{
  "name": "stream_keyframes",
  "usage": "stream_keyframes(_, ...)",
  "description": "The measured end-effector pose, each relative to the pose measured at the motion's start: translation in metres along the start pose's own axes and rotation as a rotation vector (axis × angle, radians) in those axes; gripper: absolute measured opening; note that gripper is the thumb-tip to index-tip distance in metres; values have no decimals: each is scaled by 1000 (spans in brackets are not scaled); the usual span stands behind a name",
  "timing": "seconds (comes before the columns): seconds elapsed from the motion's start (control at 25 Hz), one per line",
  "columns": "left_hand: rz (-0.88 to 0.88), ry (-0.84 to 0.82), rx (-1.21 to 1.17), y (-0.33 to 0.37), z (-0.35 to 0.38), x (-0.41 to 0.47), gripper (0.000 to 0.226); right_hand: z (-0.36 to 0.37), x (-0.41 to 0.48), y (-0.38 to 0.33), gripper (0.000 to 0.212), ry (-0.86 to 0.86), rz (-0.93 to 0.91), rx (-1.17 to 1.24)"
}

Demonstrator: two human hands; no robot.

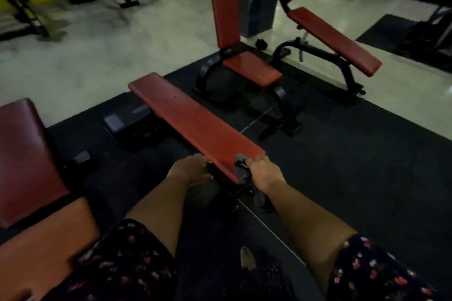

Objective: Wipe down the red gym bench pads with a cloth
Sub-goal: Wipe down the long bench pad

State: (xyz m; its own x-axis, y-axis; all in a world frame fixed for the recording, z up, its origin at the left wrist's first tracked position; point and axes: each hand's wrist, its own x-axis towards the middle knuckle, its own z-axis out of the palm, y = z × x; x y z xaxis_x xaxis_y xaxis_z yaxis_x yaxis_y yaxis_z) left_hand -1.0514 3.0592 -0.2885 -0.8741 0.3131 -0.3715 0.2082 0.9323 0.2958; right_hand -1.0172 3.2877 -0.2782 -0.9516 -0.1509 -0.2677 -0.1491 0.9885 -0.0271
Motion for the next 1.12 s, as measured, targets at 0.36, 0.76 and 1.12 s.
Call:
stream_keyframes(0.36,-292,139,-124,-53,-55,39,64,-65,145,-12,36,136,-314,-44)
stream_keyframes(0.76,-433,173,-188,-113,-64,48,60,-58,224,-70,31,93,-494,-61)
stream_keyframes(1.12,-364,103,-118,-252,-97,78,61,-66,307,-184,34,21,-347,-20)
